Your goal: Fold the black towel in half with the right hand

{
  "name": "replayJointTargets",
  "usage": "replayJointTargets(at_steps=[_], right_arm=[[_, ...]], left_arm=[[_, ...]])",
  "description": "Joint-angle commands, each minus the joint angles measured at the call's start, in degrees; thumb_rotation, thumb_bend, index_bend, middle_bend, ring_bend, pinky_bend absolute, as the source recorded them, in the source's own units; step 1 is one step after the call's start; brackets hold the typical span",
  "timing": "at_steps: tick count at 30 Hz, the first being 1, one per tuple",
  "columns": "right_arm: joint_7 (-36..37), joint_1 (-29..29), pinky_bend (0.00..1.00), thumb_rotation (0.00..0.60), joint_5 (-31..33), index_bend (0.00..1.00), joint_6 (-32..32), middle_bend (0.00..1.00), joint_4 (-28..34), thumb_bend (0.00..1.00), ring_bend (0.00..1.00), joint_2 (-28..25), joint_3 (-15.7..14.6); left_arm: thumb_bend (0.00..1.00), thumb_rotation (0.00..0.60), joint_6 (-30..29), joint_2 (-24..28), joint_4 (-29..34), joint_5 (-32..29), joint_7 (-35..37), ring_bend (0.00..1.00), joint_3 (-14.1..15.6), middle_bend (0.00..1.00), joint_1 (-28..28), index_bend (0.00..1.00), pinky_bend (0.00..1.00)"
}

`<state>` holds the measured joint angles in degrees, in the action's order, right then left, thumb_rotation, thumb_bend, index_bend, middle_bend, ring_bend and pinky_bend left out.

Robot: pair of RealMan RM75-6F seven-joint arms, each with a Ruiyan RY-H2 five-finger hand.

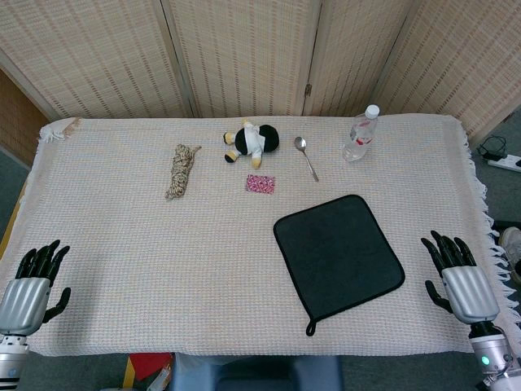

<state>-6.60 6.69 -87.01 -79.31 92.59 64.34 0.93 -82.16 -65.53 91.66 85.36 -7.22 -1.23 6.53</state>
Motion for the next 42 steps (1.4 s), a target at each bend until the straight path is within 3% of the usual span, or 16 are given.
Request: replayJointTargets(at_steps=[1,10,13,16,19,23,29,42], right_arm=[[-0.08,0.07,0.00,0.600,0.20,0.00,0.00,0.00,-0.17,0.49,0.00,0.14,0.17],[0.99,2.21,0.00,0.600,-1.02,0.00,0.65,0.00,-4.02,0.49,0.00,2.82,1.49],[0.04,7.10,0.00,0.600,-0.18,0.04,6.06,0.00,-6.25,0.49,0.00,4.58,3.90],[-1.11,12.31,0.00,0.600,1.64,0.18,12.52,0.00,-7.41,0.49,0.00,6.06,6.27],[-2.35,17.89,0.00,0.600,5.47,0.25,20.08,0.00,-9.17,0.49,0.00,8.32,8.94],[-4.94,24.65,0.00,0.600,10.82,0.28,28.07,0.00,-14.14,0.49,0.00,13.55,11.74],[-6.64,32.02,0.00,0.600,15.94,0.31,35.02,0.00,-23.82,0.49,0.00,22.26,13.66],[-4.22,41.97,0.00,0.600,19.08,0.36,42.82,0.03,-43.08,0.49,0.00,36.21,14.19]], left_arm=[[0.52,0.600,0.16,-0.03,0.02,-0.09,-0.06,0.00,0.01,0.03,0.06,0.00,0.00],[0.52,0.600,-0.29,0.40,0.70,0.27,0.97,0.00,-0.18,0.03,0.12,0.00,0.00],[0.52,0.600,-0.71,0.40,0.39,0.62,1.75,0.00,-0.51,0.03,0.28,0.00,0.00],[0.52,0.600,-0.36,0.36,-0.18,0.85,2.69,0.00,-0.55,0.03,0.61,0.00,0.00],[0.52,0.600,0.04,0.54,-0.46,0.41,3.54,0.00,-0.78,0.03,0.82,0.00,0.00],[0.52,0.600,0.15,0.82,-0.57,-0.34,4.32,0.00,-1.27,0.03,0.94,0.00,0.00],[0.52,0.600,-0.30,1.47,-0.69,-1.27,5.61,0.00,-1.85,0.03,0.70,0.00,0.00],[0.52,0.600,-0.18,2.47,-1.25,-2.13,8.14,0.00,-2.33,0.03,0.61,0.00,0.00]])
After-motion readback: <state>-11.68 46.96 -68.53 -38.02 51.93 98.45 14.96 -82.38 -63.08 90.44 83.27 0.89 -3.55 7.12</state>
